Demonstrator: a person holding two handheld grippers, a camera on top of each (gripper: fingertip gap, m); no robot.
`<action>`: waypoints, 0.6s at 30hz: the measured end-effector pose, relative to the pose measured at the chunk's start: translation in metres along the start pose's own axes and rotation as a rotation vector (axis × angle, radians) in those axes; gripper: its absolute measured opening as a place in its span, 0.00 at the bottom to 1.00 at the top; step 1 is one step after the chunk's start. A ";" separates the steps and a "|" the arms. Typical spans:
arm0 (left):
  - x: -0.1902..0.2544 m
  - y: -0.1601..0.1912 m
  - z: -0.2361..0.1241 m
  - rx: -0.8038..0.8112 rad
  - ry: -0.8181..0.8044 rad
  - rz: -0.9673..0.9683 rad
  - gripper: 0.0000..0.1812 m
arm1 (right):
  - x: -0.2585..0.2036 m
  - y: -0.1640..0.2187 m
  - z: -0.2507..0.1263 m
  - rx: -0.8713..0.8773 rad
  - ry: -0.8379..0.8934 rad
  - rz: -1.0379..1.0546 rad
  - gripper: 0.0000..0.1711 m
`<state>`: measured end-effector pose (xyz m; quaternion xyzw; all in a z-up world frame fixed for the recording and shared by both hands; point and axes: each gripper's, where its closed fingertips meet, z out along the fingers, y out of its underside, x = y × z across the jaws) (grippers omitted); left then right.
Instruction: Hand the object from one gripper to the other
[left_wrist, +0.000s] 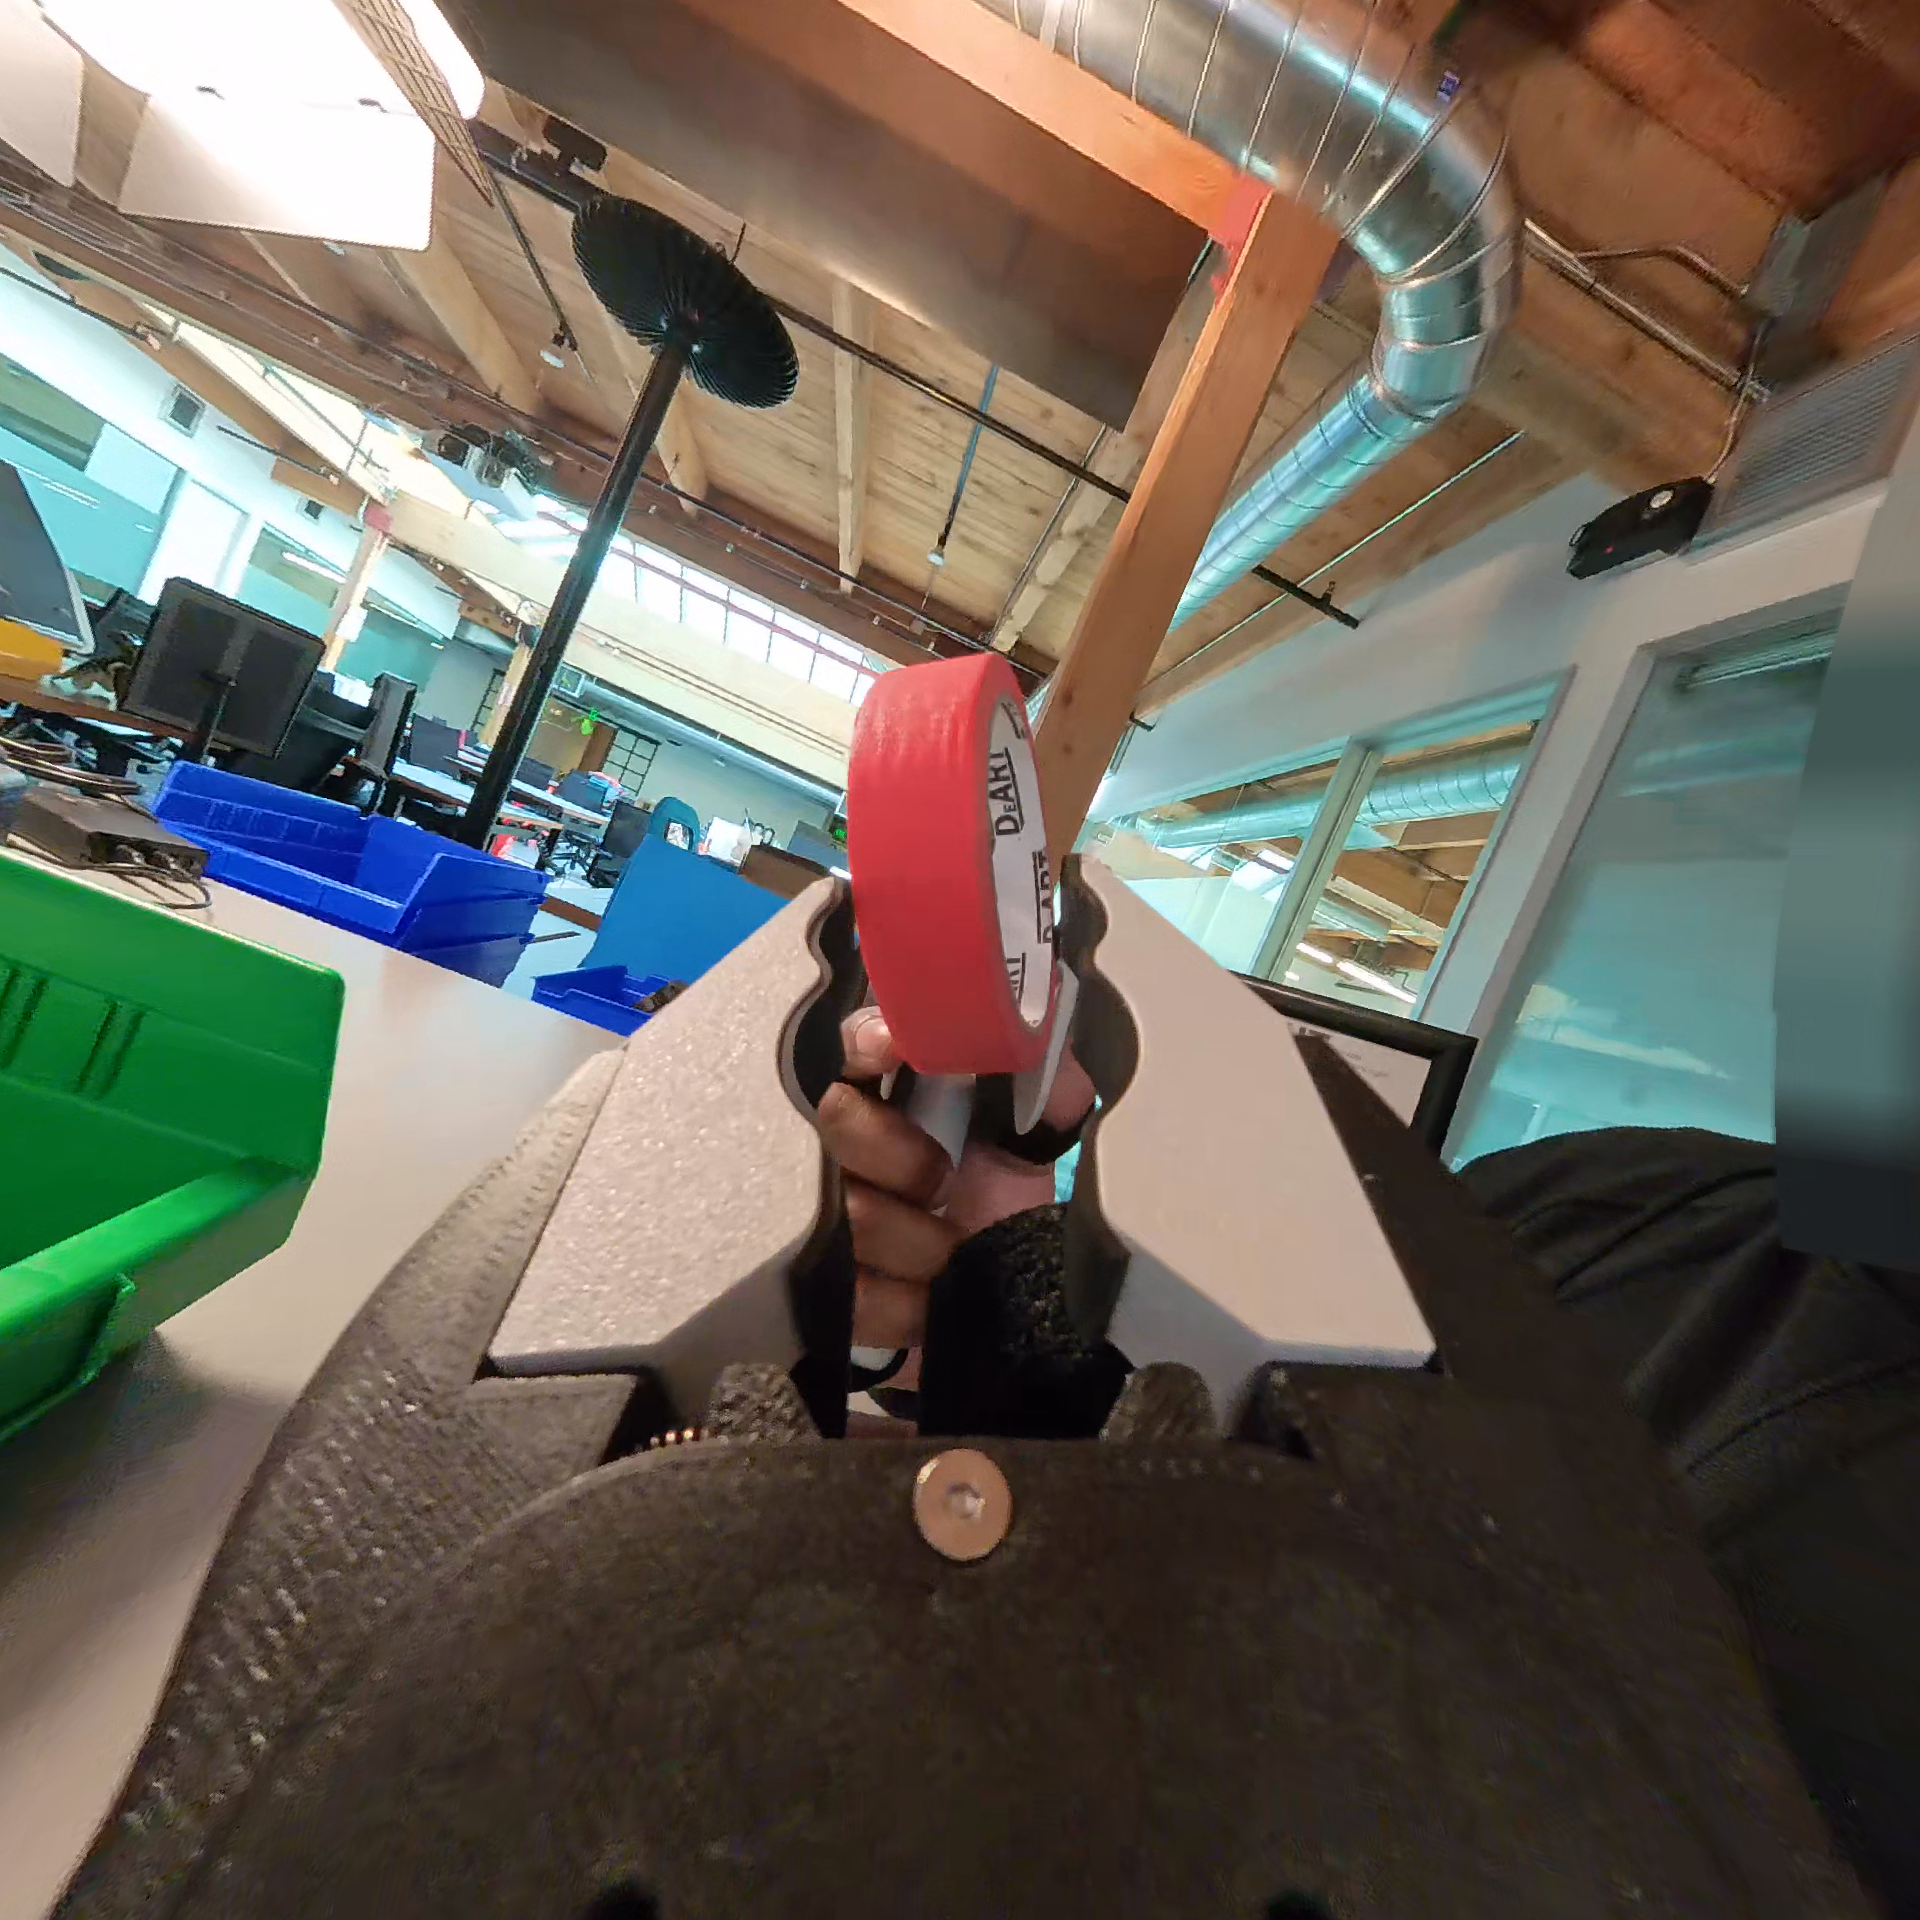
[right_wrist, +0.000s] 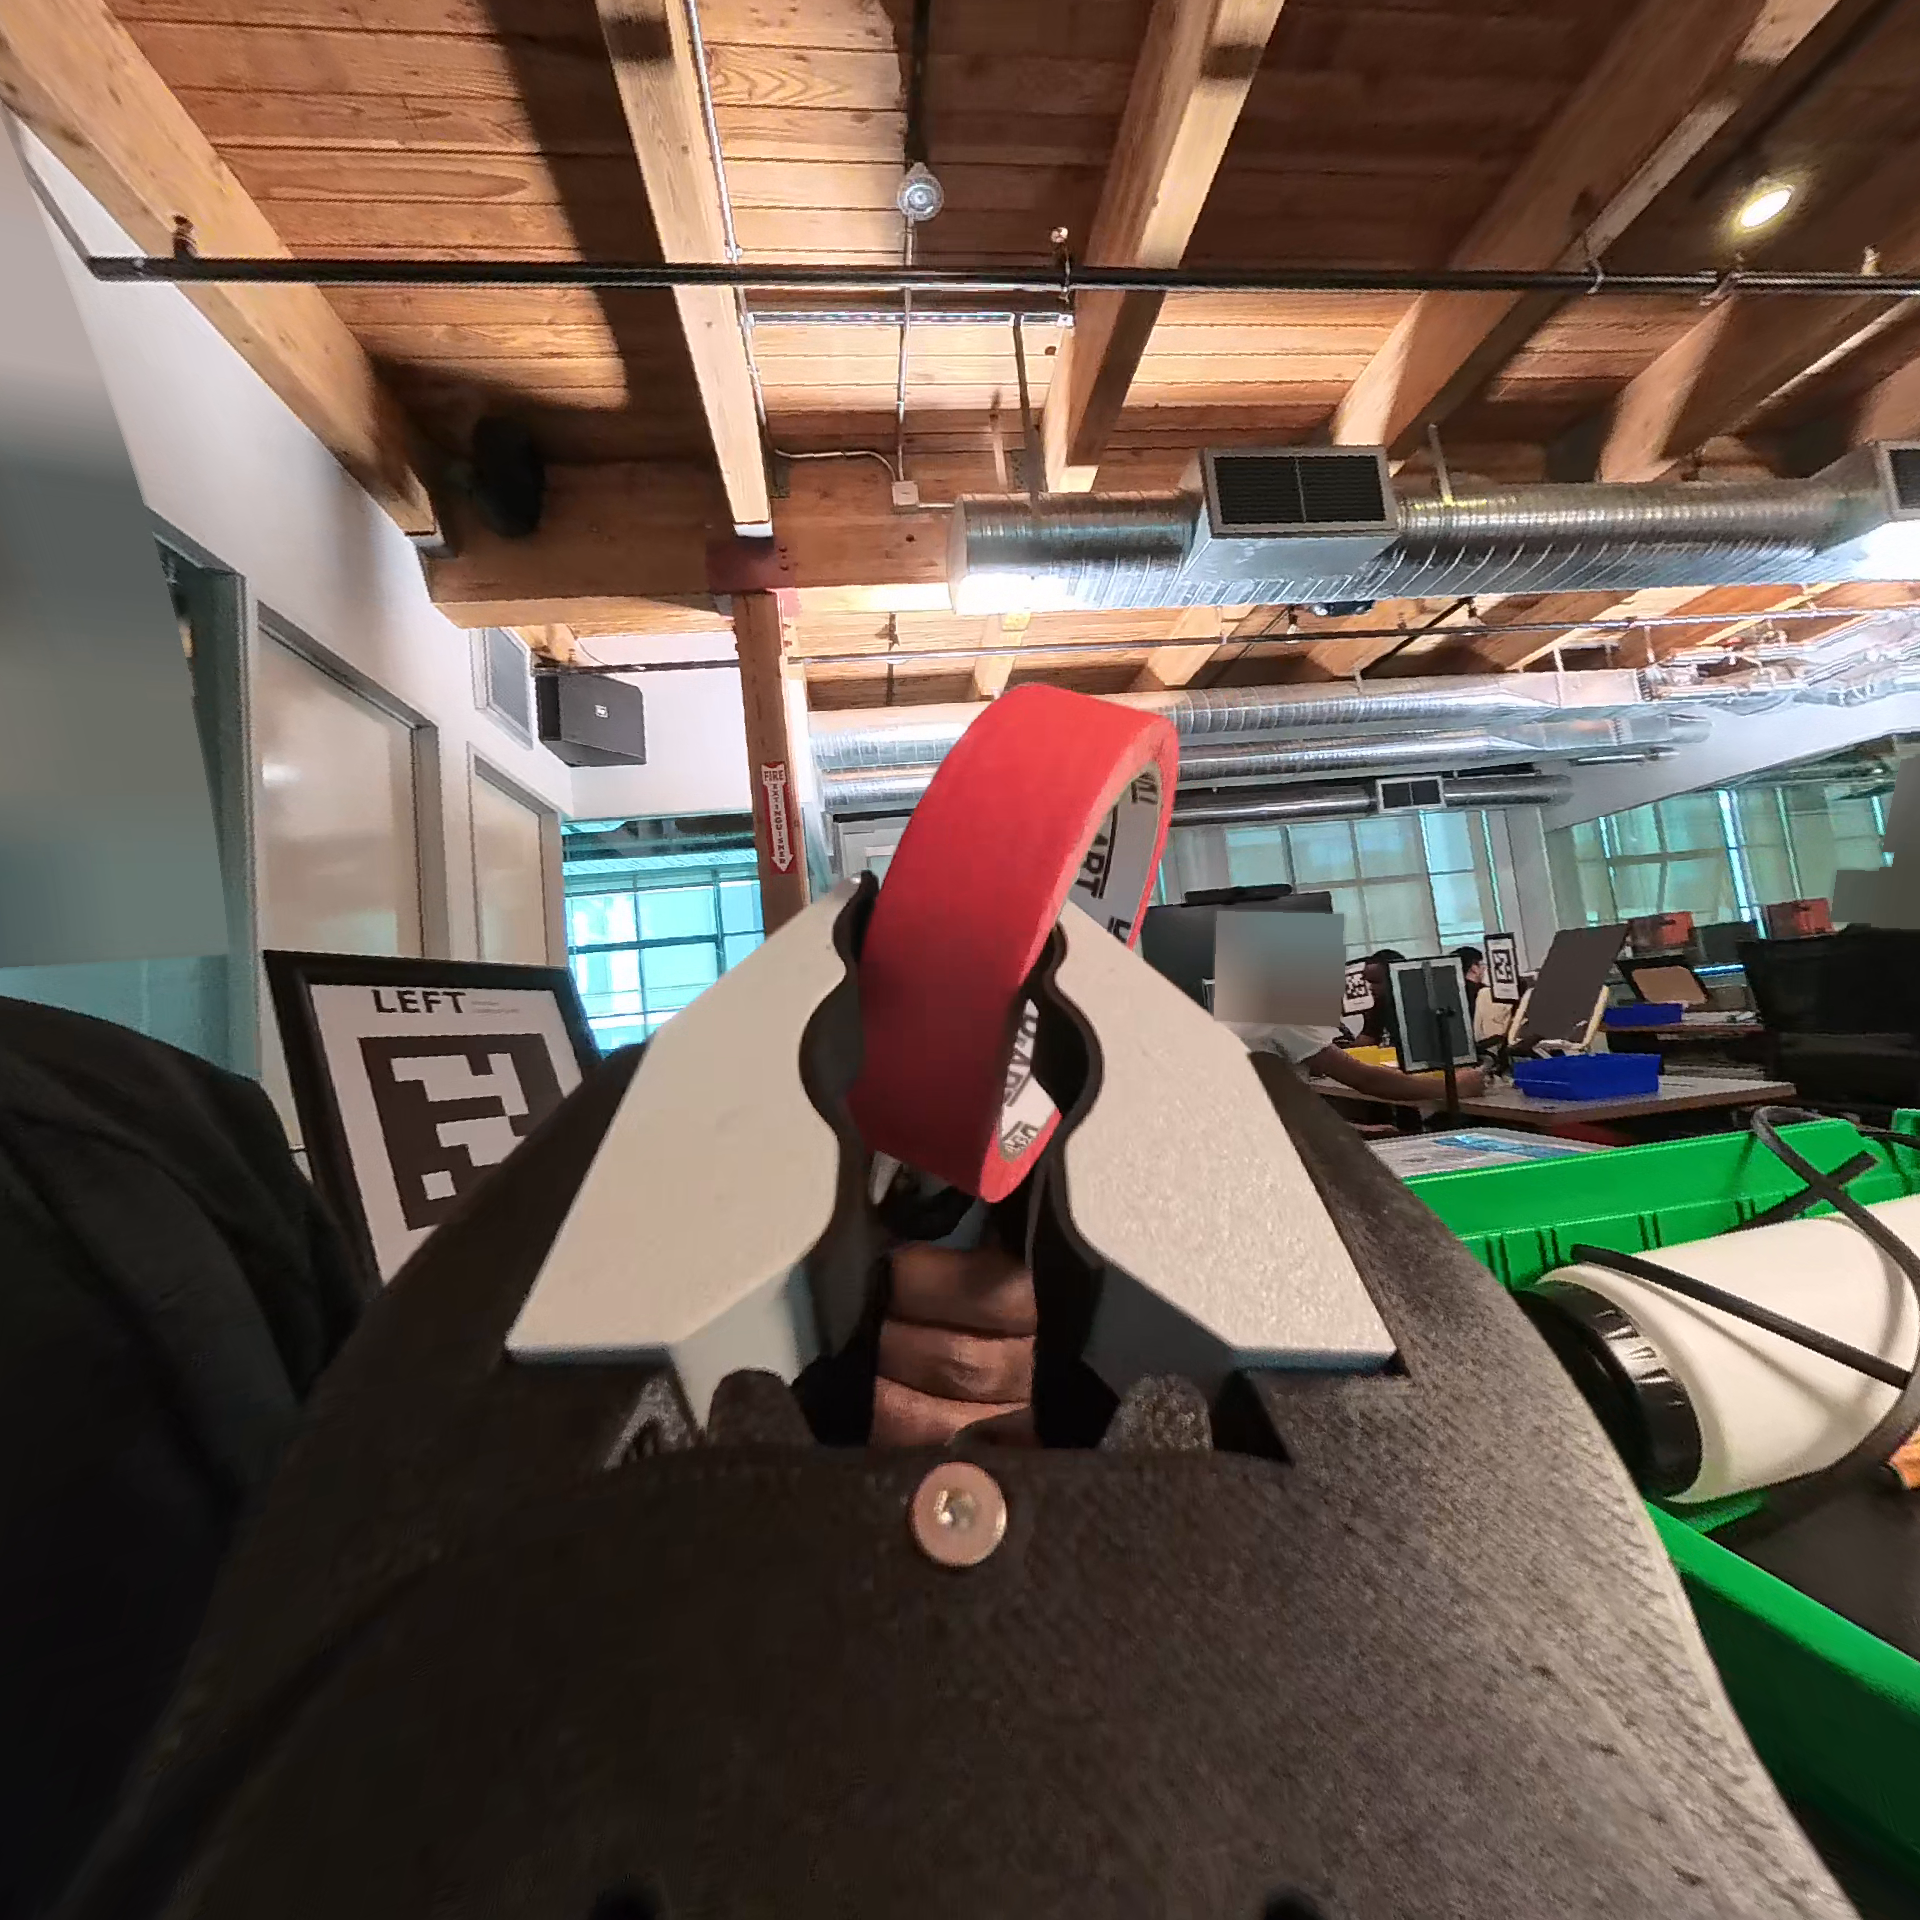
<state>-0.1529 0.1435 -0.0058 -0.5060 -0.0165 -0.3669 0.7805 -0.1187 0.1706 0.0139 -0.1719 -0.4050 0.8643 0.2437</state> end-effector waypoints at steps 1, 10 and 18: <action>-0.001 0.002 0.000 -0.009 -0.005 0.001 0.22 | -0.001 0.000 0.000 0.001 -0.008 0.006 0.16; -0.004 0.011 0.003 -0.051 -0.017 -0.013 0.19 | -0.008 0.007 0.002 -0.033 -0.079 0.097 0.15; -0.007 -0.005 -0.004 0.036 -0.039 0.033 0.15 | 0.012 0.026 0.006 -0.129 0.072 -0.006 0.17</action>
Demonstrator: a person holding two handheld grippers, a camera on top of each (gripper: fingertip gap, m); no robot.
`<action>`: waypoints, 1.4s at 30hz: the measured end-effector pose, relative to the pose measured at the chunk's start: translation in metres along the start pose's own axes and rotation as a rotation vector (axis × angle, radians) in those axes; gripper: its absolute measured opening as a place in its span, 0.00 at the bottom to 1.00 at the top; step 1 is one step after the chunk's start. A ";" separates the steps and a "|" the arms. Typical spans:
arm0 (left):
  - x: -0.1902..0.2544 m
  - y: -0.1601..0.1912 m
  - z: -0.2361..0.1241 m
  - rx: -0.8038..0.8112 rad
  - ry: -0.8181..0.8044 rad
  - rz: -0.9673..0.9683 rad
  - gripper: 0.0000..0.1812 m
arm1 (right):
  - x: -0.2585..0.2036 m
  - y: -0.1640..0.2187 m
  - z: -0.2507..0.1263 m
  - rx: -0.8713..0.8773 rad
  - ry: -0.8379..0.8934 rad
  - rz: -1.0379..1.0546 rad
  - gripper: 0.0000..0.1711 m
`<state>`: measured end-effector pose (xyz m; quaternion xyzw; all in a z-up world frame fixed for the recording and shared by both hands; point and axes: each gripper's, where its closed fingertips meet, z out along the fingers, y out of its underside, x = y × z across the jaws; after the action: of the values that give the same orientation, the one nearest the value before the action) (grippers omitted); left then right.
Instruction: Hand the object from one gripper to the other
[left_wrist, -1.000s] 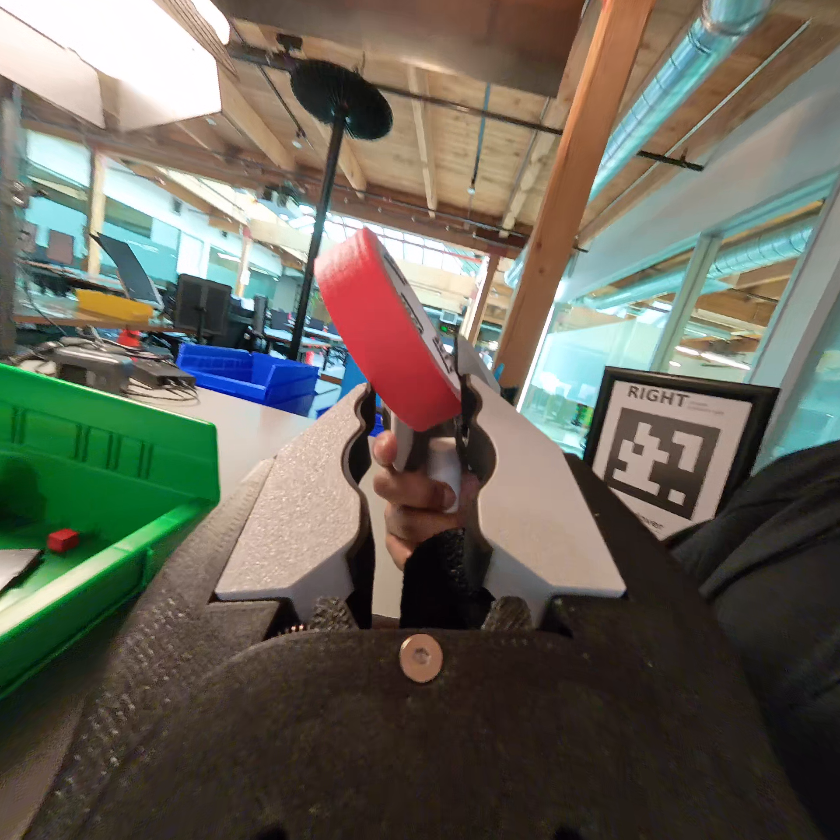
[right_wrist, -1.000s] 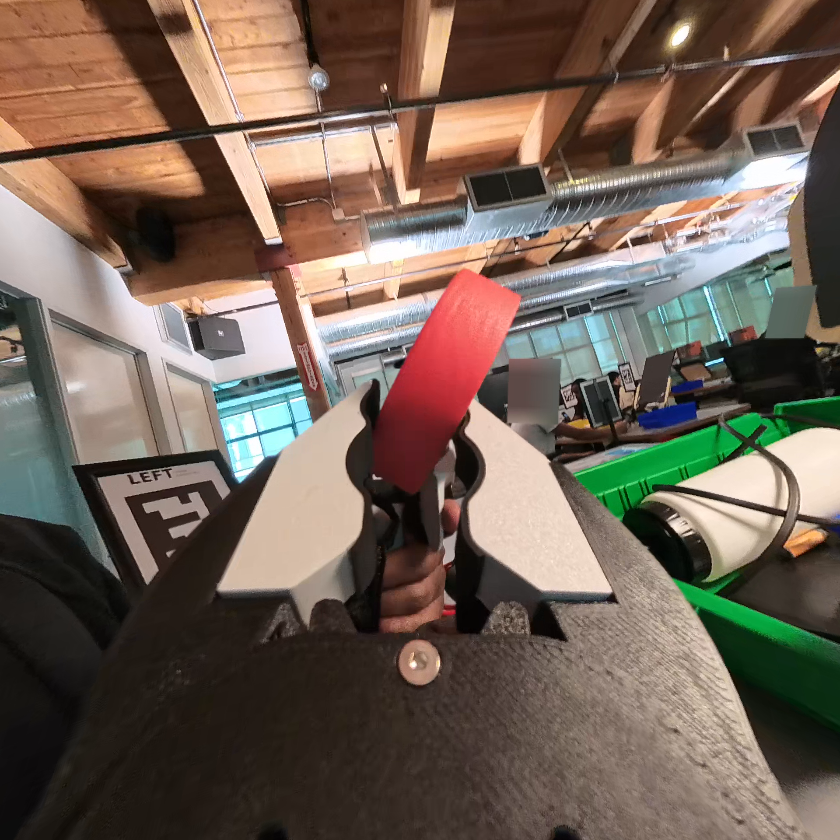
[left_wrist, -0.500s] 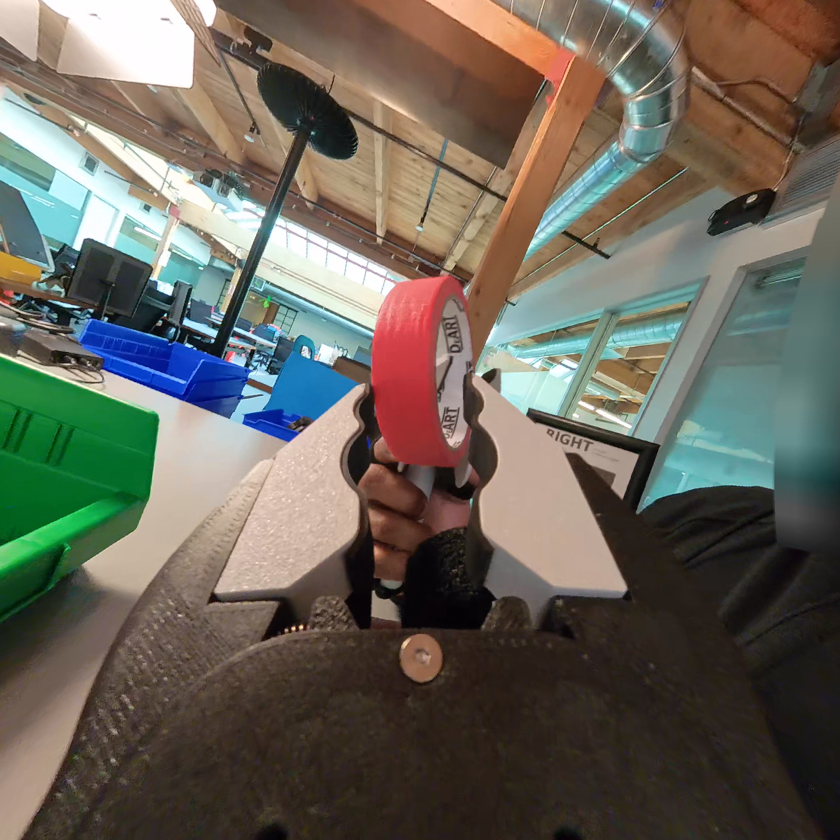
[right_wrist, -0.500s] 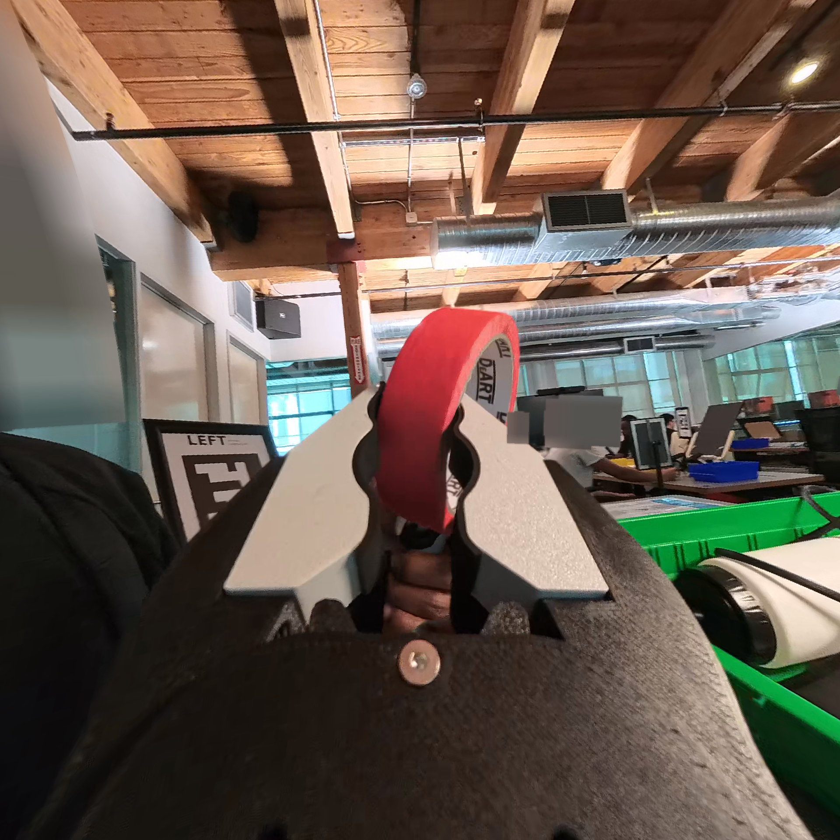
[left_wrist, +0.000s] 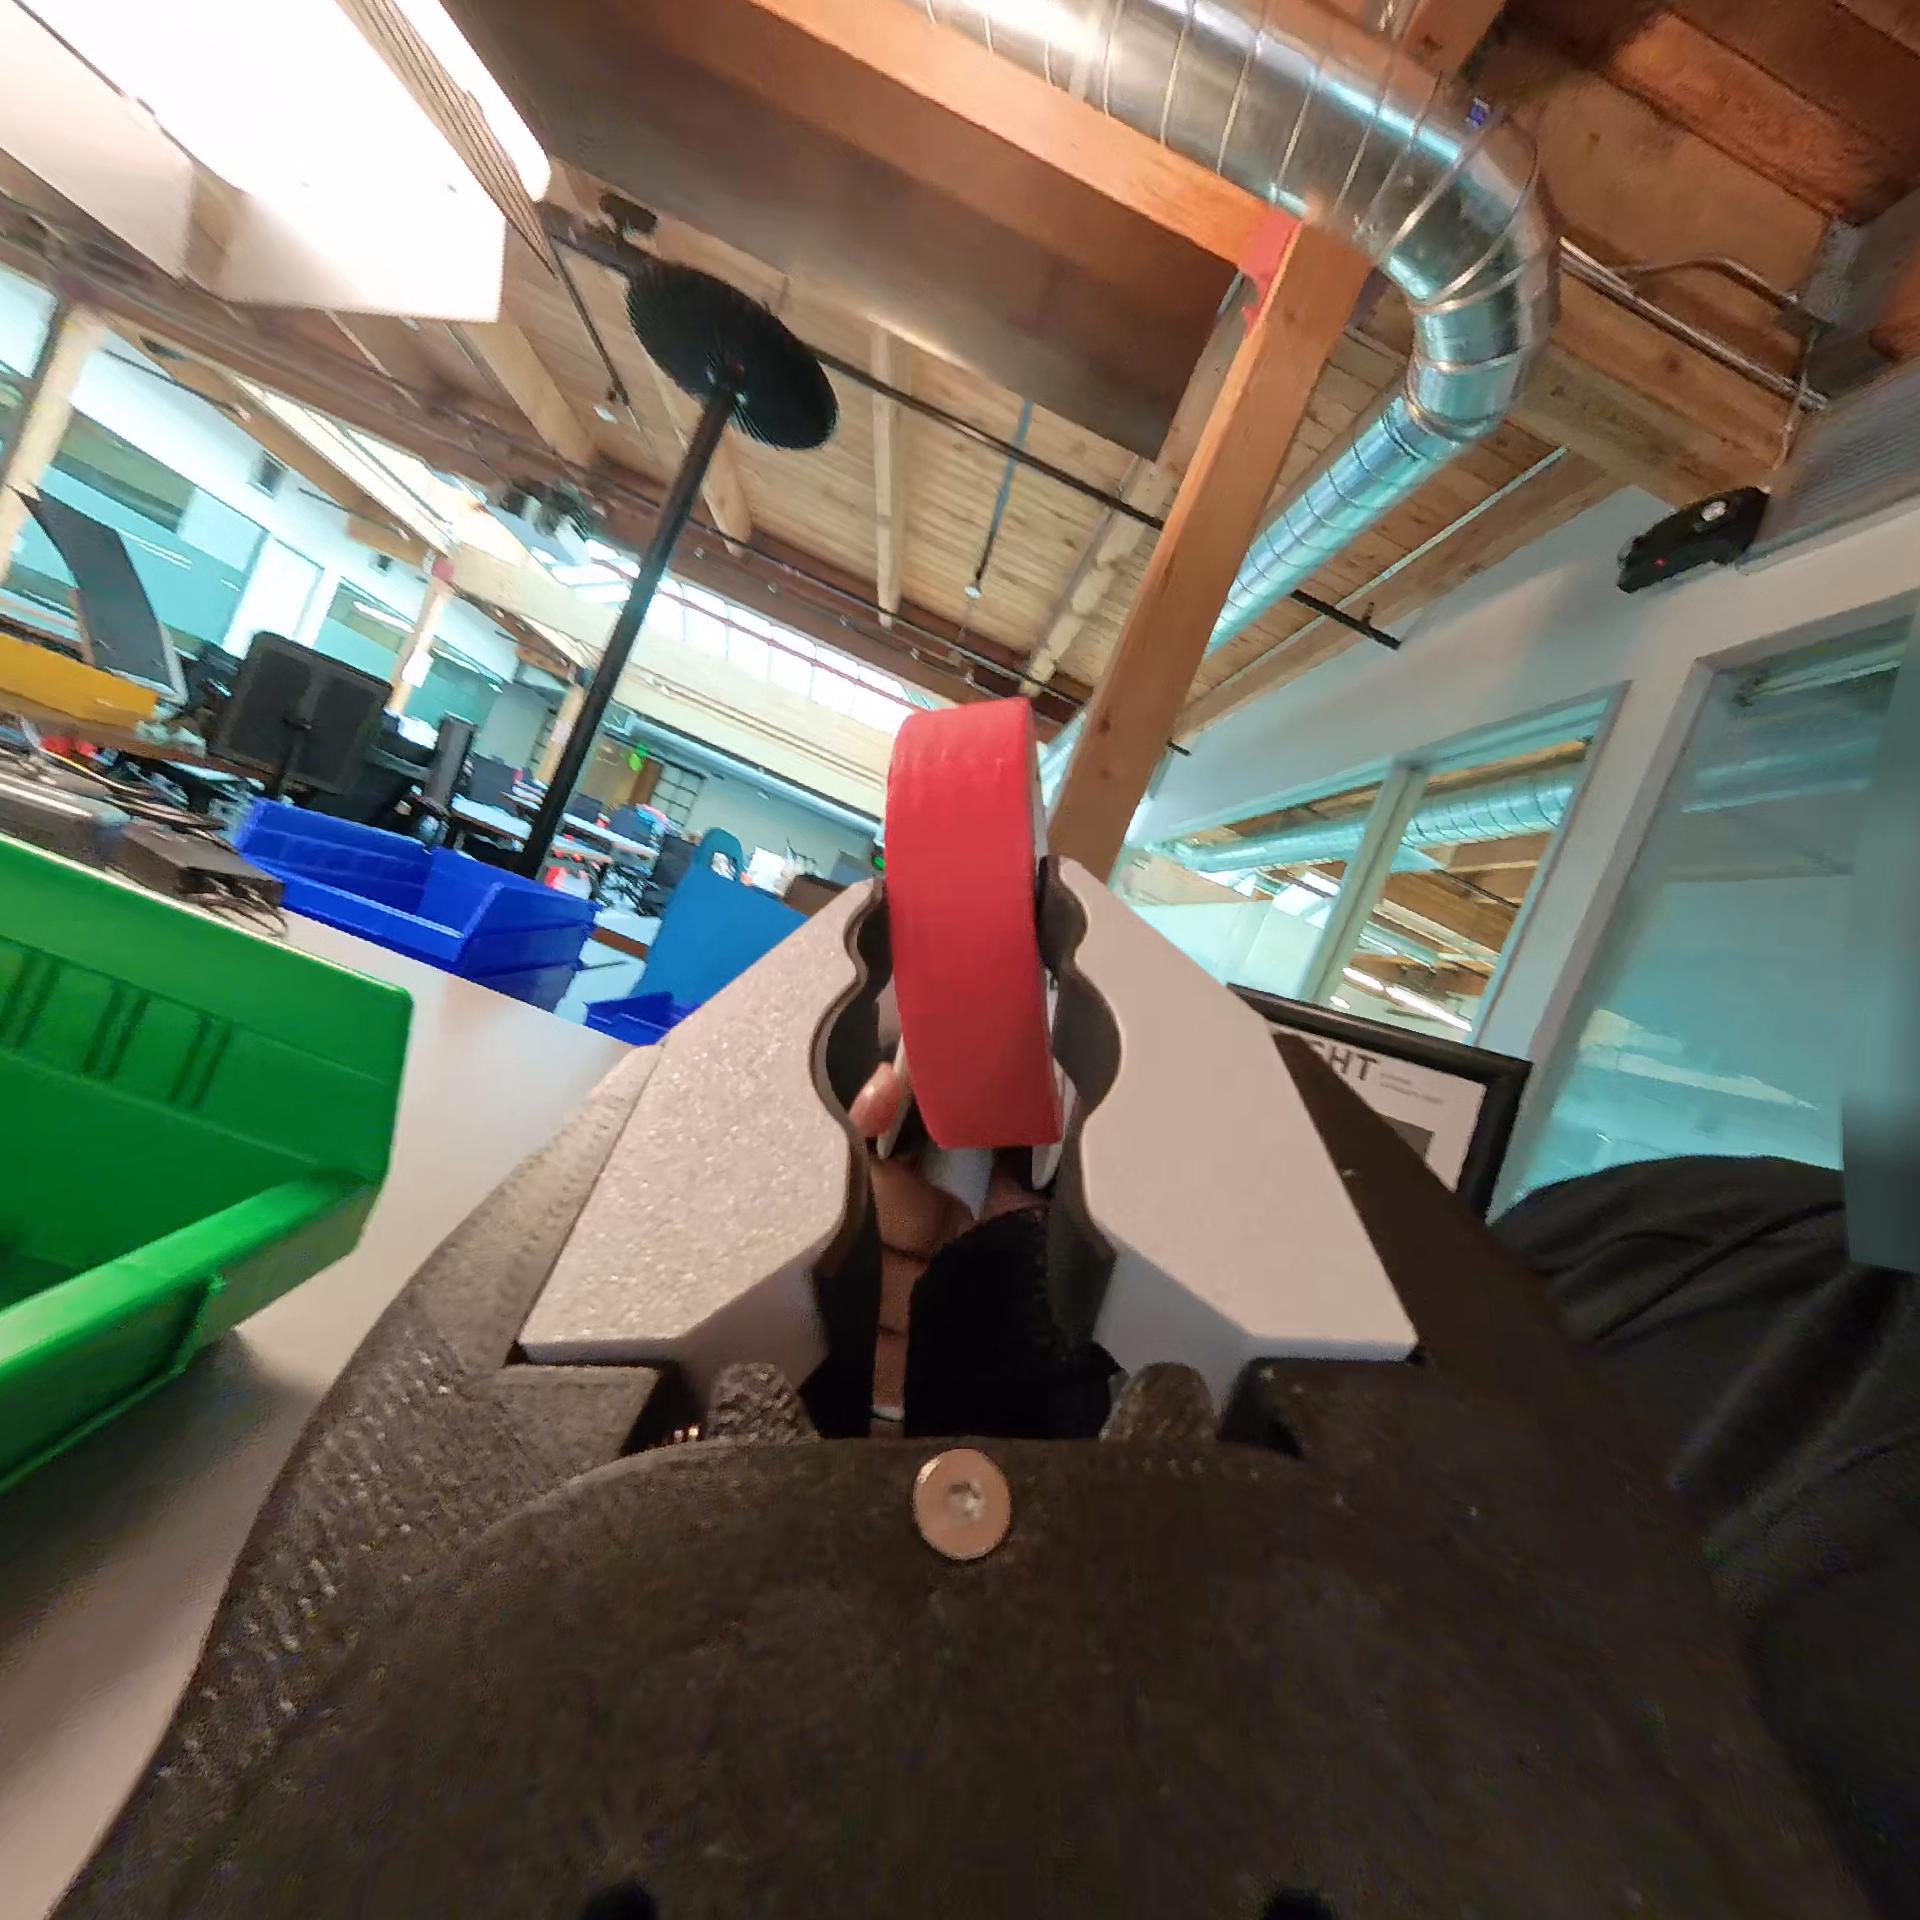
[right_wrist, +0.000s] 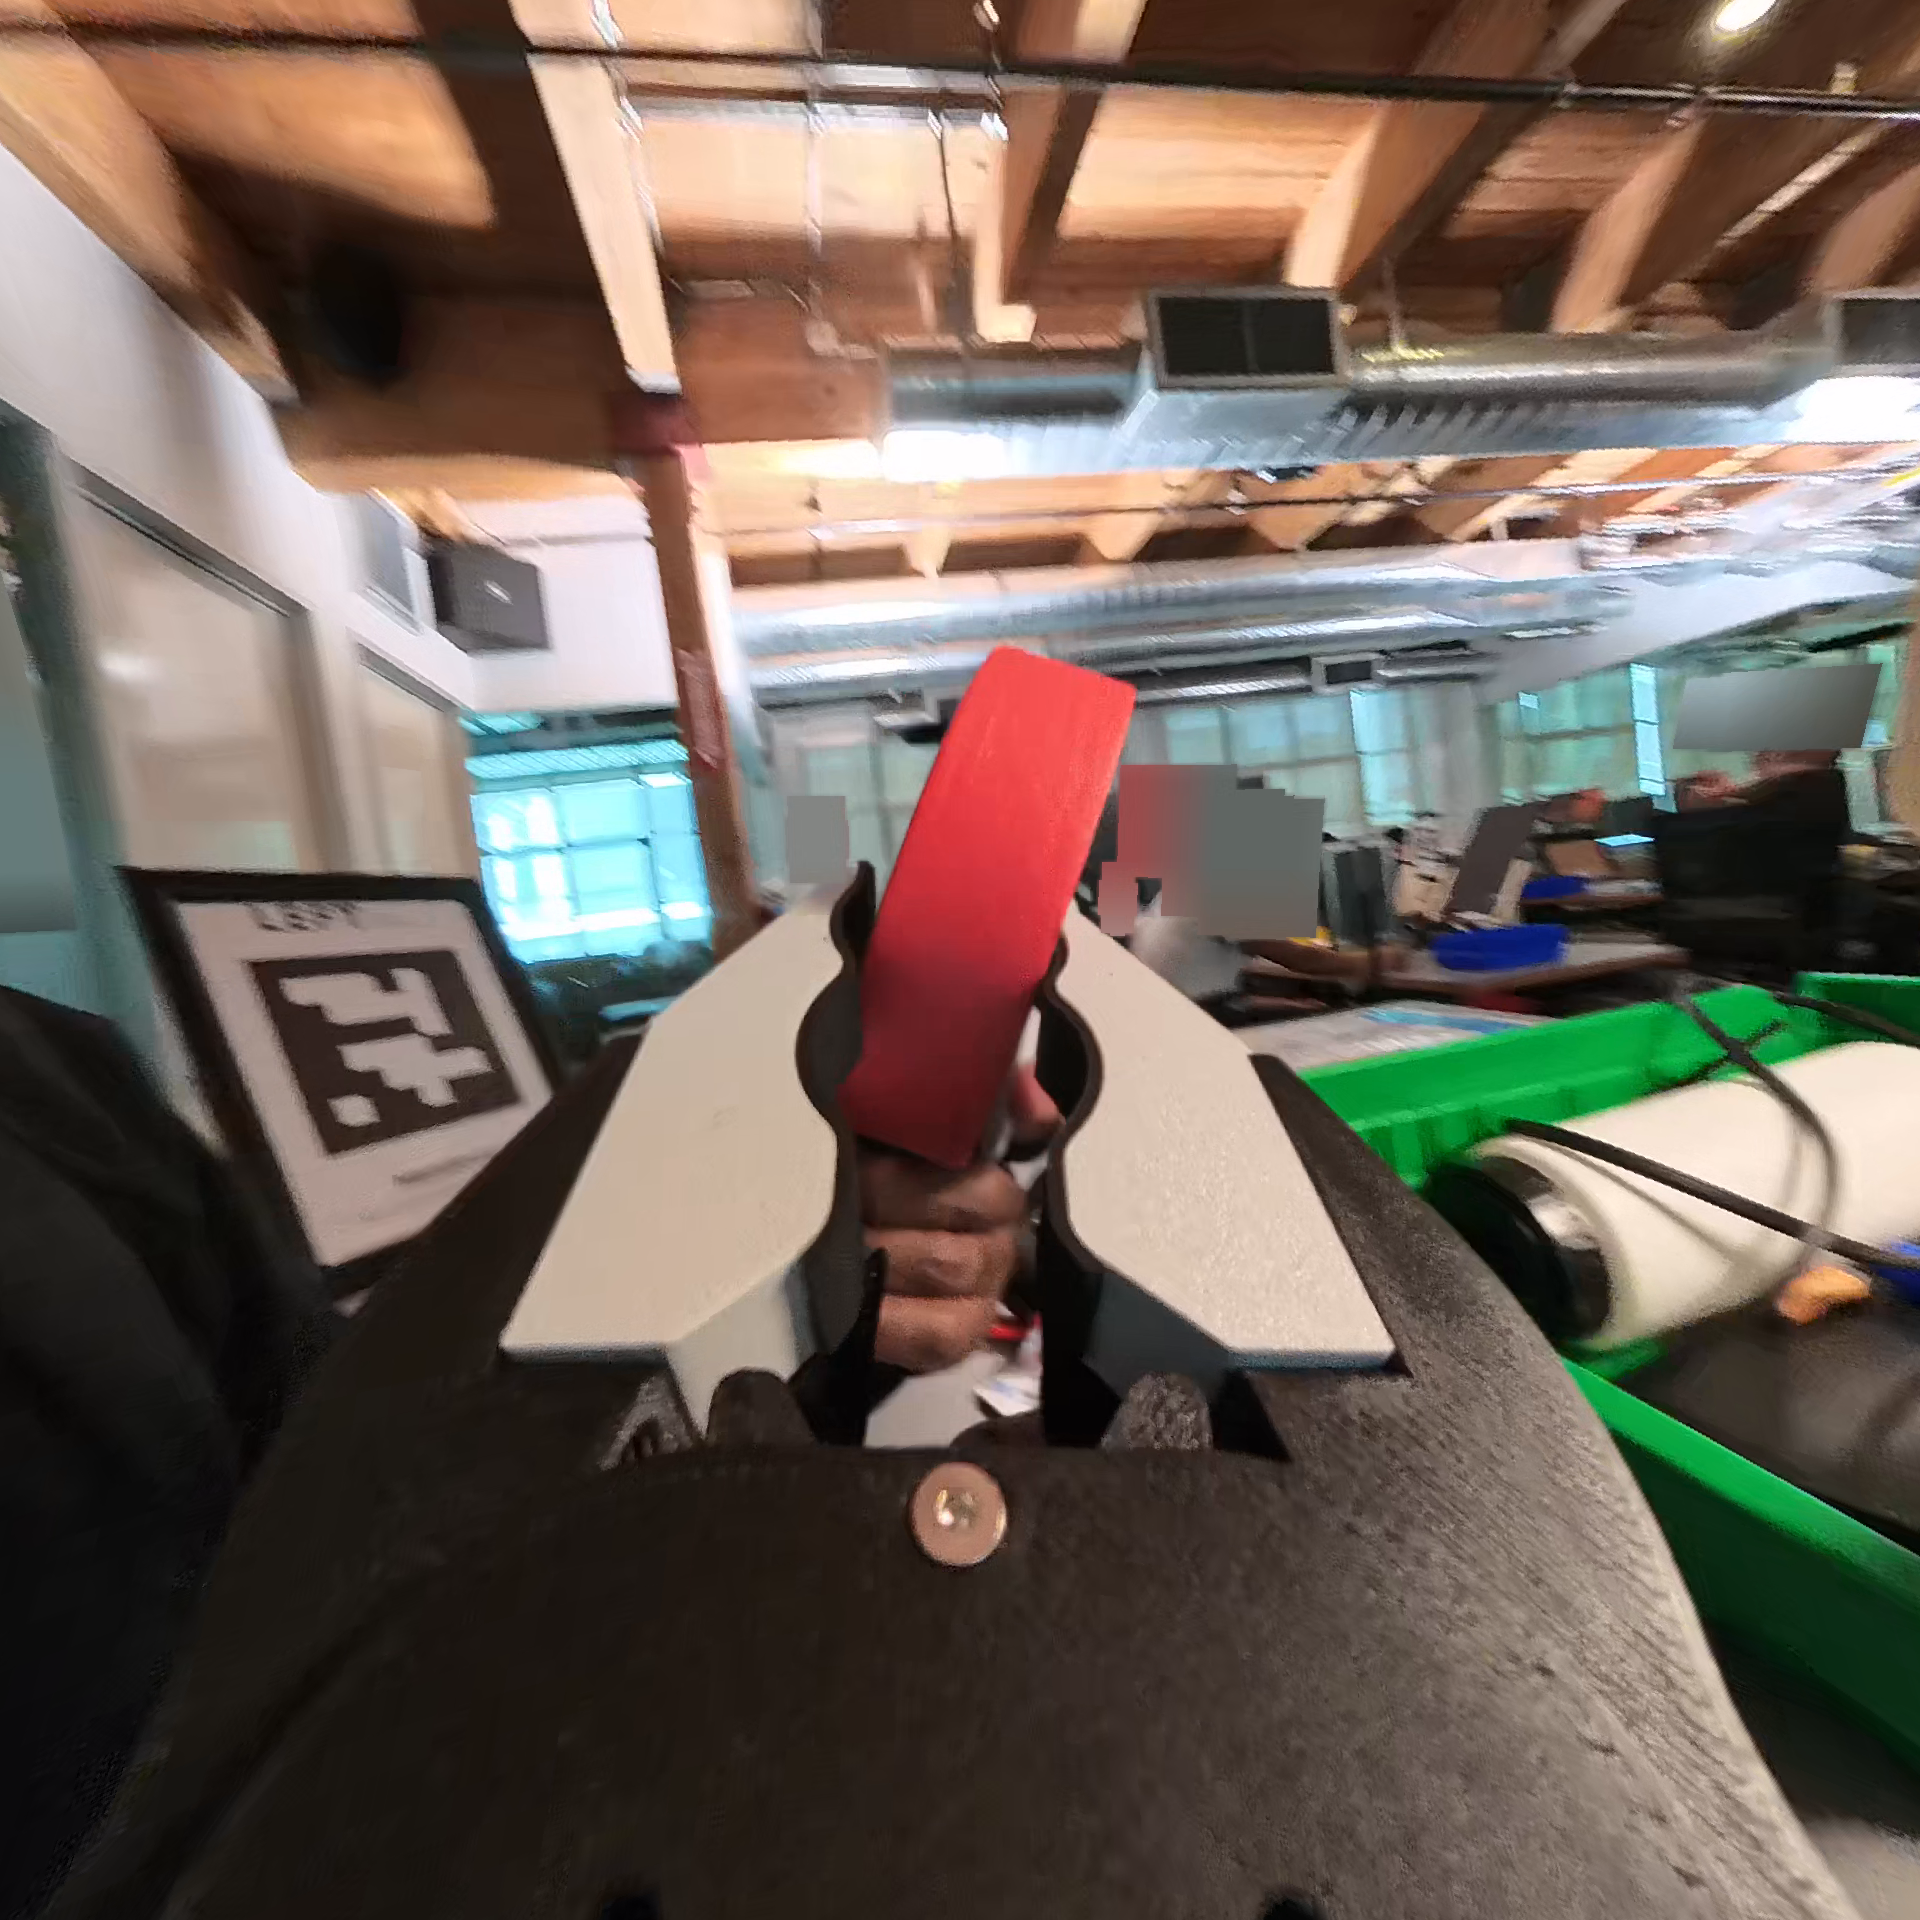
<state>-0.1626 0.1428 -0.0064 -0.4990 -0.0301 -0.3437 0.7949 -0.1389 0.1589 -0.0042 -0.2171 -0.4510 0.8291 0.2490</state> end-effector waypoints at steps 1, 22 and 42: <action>-0.002 -0.004 -0.002 0.019 -0.015 0.012 0.15 | 0.004 0.006 0.002 -0.034 0.039 -0.035 0.18; -0.029 0.009 0.001 -0.128 -0.354 0.471 0.16 | 0.071 0.004 -0.028 -0.265 0.567 -0.654 0.19; 0.028 0.029 0.011 -0.153 0.157 -0.090 0.12 | 0.048 0.027 -0.015 -0.275 0.292 -0.309 0.08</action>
<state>-0.1214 0.1449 -0.0130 -0.5278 0.0361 -0.4185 0.7382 -0.1737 0.1853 -0.0418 -0.2948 -0.5468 0.6718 0.4034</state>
